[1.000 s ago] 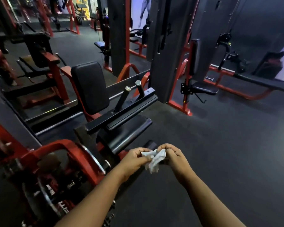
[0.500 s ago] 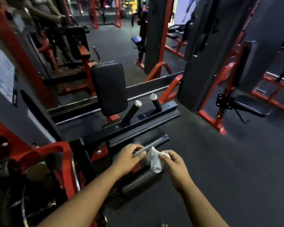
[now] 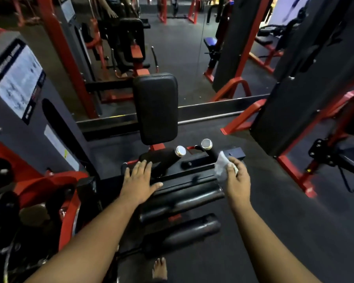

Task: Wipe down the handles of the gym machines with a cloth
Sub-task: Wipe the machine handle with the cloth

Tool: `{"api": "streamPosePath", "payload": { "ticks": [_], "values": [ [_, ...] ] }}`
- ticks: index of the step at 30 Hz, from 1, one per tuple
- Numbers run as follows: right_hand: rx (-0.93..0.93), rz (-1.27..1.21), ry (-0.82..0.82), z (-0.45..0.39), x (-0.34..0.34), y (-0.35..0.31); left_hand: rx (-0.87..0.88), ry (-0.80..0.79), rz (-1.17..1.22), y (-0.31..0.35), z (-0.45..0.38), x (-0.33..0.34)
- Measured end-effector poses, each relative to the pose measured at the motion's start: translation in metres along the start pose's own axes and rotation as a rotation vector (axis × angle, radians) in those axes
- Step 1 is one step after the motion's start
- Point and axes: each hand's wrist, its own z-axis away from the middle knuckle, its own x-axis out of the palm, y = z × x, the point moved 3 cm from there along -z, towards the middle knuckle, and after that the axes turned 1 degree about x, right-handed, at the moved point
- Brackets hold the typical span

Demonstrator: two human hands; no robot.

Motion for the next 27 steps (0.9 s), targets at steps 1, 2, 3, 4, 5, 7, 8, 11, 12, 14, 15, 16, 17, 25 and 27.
{"api": "streamPosePath", "payload": {
  "ticks": [1, 2, 3, 4, 5, 7, 8, 11, 12, 14, 15, 16, 17, 25, 27],
  "values": [
    [-0.034, 0.026, 0.008, -0.01, 0.005, -0.004, 0.01, -0.029, -0.012, -0.001, -0.011, 0.002],
    [-0.071, 0.061, 0.02, -0.021, 0.011, -0.007, 0.018, -0.047, -0.02, -0.002, -0.023, 0.006],
    [-0.101, 0.09, 0.013, -0.031, 0.017, -0.009, 0.025, -0.059, -0.03, -0.002, -0.03, 0.009],
    [-0.12, 0.114, -0.006, -0.039, 0.023, -0.01, 0.034, -0.057, -0.035, -0.003, -0.035, 0.012],
    [-0.132, 0.136, -0.039, -0.048, 0.031, -0.01, 0.04, -0.039, -0.036, -0.004, -0.039, 0.016],
    [-0.146, 0.141, -0.122, -0.053, 0.046, -0.009, 0.05, 0.051, -0.054, -0.007, -0.039, 0.023],
    [-0.157, 0.12, -0.16, -0.052, 0.053, -0.009, 0.056, 0.09, -0.06, -0.008, -0.037, 0.026],
    [-0.207, 0.067, -0.239, -0.054, 0.064, -0.007, 0.063, 0.114, -0.073, -0.009, -0.037, 0.031],
    [-0.242, 0.067, -0.278, -0.06, 0.066, -0.006, 0.055, 0.11, -0.078, -0.01, -0.038, 0.032],
    [-0.301, 0.093, -0.38, -0.083, 0.064, -0.009, 0.049, 0.105, -0.105, -0.009, -0.039, 0.03],
    [-0.314, 0.117, -0.447, -0.095, 0.064, -0.01, 0.041, 0.094, -0.119, -0.009, -0.038, 0.031],
    [-0.328, 0.137, -0.502, -0.103, 0.064, -0.012, 0.032, 0.082, -0.128, -0.009, -0.038, 0.031],
    [-0.347, 0.153, -0.54, -0.107, 0.062, -0.011, 0.013, 0.073, -0.134, -0.007, -0.037, 0.032],
    [-0.402, 0.365, -0.582, -0.106, 0.022, 0.051, -0.185, 0.135, -0.058, 0.006, -0.014, 0.049],
    [-0.435, 0.37, -0.51, -0.122, 0.012, 0.048, -0.198, 0.1, -0.023, 0.005, -0.015, 0.047]
  ]
}}
